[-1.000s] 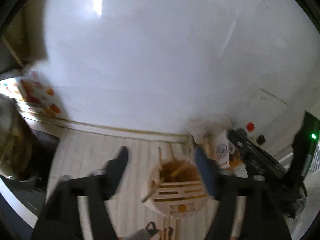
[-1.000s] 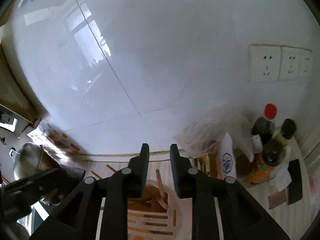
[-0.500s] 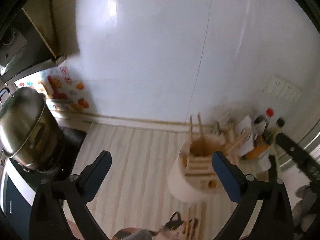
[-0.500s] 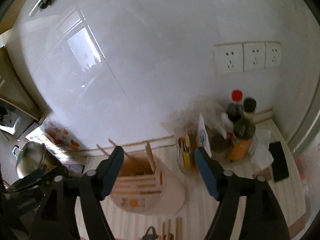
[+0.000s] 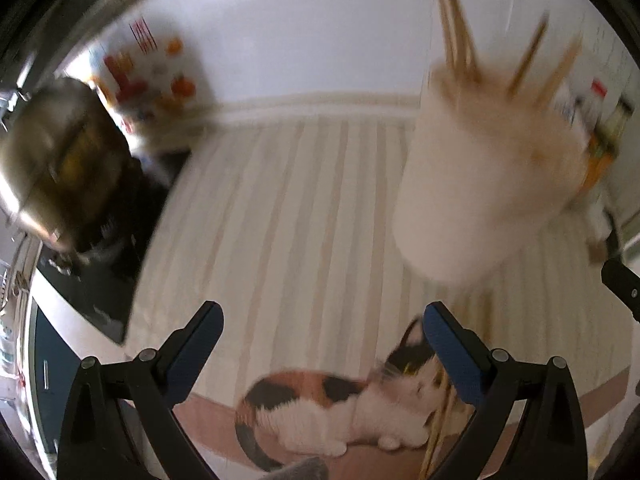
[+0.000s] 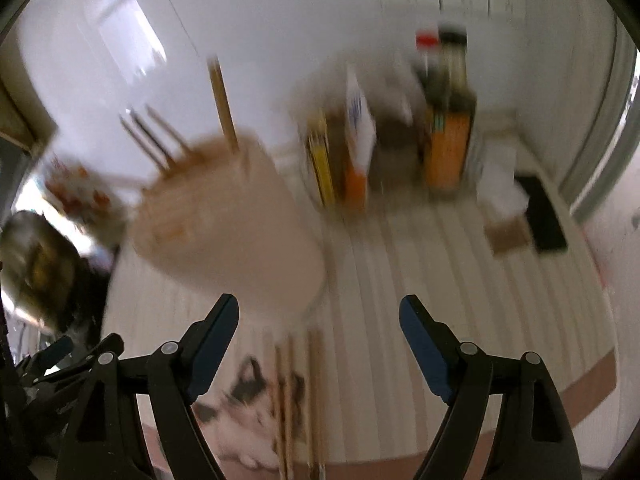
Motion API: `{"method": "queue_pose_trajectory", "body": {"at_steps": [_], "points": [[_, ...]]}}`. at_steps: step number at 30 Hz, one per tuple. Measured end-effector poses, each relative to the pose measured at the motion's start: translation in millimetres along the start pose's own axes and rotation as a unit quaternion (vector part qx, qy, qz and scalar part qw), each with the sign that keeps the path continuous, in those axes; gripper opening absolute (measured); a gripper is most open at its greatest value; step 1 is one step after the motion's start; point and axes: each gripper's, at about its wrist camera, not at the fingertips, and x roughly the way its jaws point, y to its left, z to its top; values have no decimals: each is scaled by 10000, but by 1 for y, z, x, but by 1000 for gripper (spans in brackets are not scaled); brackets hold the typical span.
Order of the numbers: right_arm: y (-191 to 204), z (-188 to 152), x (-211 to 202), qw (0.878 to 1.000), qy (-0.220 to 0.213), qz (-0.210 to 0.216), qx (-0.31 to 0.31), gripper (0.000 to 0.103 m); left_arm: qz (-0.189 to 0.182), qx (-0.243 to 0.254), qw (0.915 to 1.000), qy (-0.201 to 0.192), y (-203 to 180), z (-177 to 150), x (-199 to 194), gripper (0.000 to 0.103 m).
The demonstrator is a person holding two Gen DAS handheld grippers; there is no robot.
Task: Organize utensils
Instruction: 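Lower both tools to the mat and grasp one chopstick each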
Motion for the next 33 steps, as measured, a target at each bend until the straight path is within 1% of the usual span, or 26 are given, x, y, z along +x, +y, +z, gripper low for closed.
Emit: {"method": "queue_pose_trajectory", "body": {"at_steps": [2, 5, 7, 8, 10, 12, 13, 14, 15, 16, 17, 18, 20, 21, 22, 23, 24, 26, 32, 33], "points": [[-4, -16, 20, 9995, 311, -49, 19, 84, 47, 55, 9995, 308, -5, -16, 24, 102], [-14, -39, 51, 9969, 773, -35, 146, 81, 96, 119, 9980, 615, -11, -35, 50, 102], [-18, -52, 70, 9940, 1076, -34, 203, 69, 159, 197, 9964, 806, -14, -46, 66, 102], [-20, -60, 81, 9920, 1240, -26, 221, 65, 176, 227, 9958, 868, -16, -50, 72, 102], [-23, -71, 100, 9882, 1514, -15, 228, 52, 187, 303, 9942, 1017, -19, -59, 85, 101], [-22, -80, 113, 9854, 1690, 11, 212, 47, 109, 327, 9931, 1121, -21, -62, 90, 98], [-20, -84, 118, 9842, 1763, 23, 174, 45, 38, 329, 9923, 1194, -23, -65, 94, 96], [-17, -89, 124, 9826, 1856, 42, 105, 44, -33, 330, 9913, 1270, -25, -68, 98, 90], [-14, -92, 128, 9807, 1952, 30, 21, 38, -136, 325, 9902, 1349, -27, -70, 99, 83], [-12, -96, 131, 9791, 2033, 3, -52, 29, -266, 319, 9887, 1442, -29, -71, 103, 79], [-10, -100, 135, 9770, 2128, -44, -143, 26, -380, 310, 9873, 1512, -31, -72, 104, 74], [-8, -101, 134, 9789, 2015, -137, -313, 21, -469, 297, 9864, 1550, -33, -73, 105, 72], [-7, -106, 134, 9779, 2021, -235, -480, 12, -709, 252, 9840, 1615, -38, -73, 106, 71], [-10, -109, 135, 9771, 2040, -342, -490, 6, -872, 214, 9823, 1643, -41, -72, 107, 67], [-13, -110, 134, 9770, 2036, -397, -499, 6, -990, 193, 9809, 1663, -45, -72, 106, 63], [-16, -111, 133, 9767, 2030, -483, -499, 6, -1093, 198, 9793, 1690, -49, -70, 107, 55], [-24, -113, 132, 9762, 2030, -595, -471, 6, -1165, 202, 9782, 1709, -53, -69, 107, 50], [-38, -115, 129, 9760, 2049, -635, -370, 7, -1280, 254, 9764, 1722, -63, -66, 108, 44], [-80, -124, 124, 9752, 2075, -773, -50, 7, -1329, 580, 9748, 1693, -95, -59, 110, 40], [-85, -125, 123, 9752, 2077, -768, -14, 7, -1324, 625, 9751, 1666, -98, -58, 108, 37]]}}
